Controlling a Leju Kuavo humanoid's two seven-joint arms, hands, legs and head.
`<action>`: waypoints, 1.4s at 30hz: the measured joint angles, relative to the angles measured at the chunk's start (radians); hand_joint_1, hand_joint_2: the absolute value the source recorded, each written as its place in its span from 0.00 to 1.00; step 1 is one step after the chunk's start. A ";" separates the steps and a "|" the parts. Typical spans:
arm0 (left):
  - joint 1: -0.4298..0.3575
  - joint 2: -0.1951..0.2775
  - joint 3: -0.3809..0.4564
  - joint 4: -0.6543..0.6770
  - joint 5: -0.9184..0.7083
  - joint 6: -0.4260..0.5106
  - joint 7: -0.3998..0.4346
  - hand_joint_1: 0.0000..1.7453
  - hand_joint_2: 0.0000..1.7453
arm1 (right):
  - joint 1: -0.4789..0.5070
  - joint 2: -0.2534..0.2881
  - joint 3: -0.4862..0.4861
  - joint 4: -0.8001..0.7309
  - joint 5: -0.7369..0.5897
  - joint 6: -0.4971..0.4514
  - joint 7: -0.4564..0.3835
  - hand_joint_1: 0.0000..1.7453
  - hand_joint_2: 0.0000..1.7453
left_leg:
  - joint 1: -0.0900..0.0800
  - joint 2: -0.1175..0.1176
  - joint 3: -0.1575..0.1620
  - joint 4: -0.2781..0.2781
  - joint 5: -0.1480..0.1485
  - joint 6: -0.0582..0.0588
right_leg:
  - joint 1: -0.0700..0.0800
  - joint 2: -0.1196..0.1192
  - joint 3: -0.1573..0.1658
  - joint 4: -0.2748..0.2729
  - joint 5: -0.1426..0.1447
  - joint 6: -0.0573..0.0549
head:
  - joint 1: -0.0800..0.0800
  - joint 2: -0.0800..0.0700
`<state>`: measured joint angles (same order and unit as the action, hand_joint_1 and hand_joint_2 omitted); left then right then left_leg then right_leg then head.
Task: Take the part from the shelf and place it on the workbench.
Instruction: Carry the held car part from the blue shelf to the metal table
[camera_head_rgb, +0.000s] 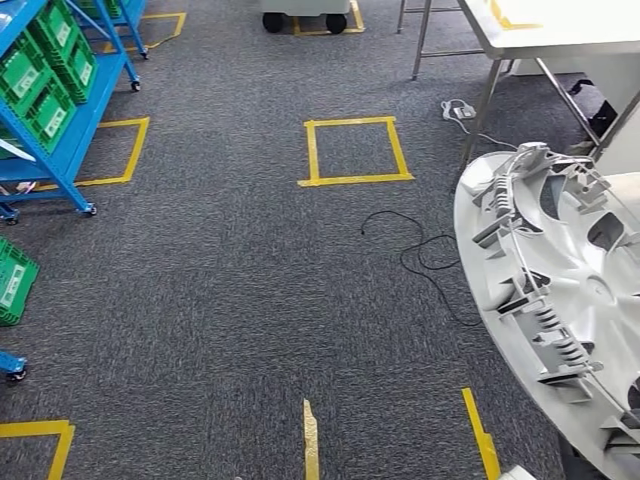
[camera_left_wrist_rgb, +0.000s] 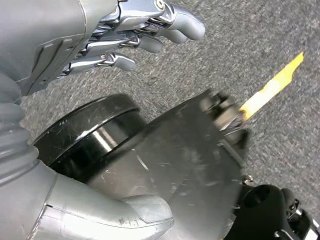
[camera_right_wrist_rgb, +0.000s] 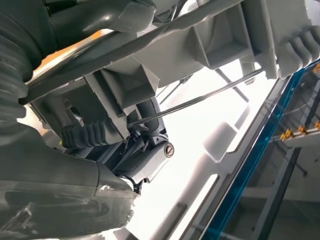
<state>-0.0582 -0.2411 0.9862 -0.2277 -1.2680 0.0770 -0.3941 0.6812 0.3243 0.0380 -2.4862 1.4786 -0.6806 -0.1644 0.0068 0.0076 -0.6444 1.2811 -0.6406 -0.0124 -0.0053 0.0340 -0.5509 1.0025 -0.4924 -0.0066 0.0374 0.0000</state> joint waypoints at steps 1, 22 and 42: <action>0.000 0.001 0.000 0.000 0.000 0.000 0.000 0.00 1.00 | -0.001 0.000 0.002 -0.001 0.014 0.000 0.008 1.00 1.00 | 0.000 -0.003 0.004 -0.018 0.027 0.004 | 0.002 0.015 0.001 0.001 0.000 0.000 | 0.000 0.000; 0.000 0.002 0.005 0.000 -0.002 0.006 0.002 0.00 1.00 | -0.029 0.000 0.026 -0.035 0.089 0.000 0.044 1.00 1.00 | -0.008 0.091 0.131 -0.291 0.136 0.012 | -0.001 -0.102 0.000 0.006 -0.010 0.037 | 0.006 0.000; -0.004 0.001 0.023 0.000 -0.002 0.008 0.009 0.00 1.00 | -0.035 0.000 0.000 -0.059 0.091 0.000 0.020 1.00 1.00 | -0.001 -0.029 0.109 -0.297 0.157 0.037 | 0.005 0.027 -0.064 0.085 -0.041 0.029 | 0.006 0.000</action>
<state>-0.0623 -0.2402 1.0095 -0.2276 -1.2696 0.0846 -0.3849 0.6460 0.3243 0.0382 -2.5448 1.5699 -0.6805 -0.1448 0.0062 -0.0218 -0.5358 0.9836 -0.4839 0.0241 -0.0008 0.0605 -0.6152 1.0877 -0.5333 0.0219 0.0432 0.0000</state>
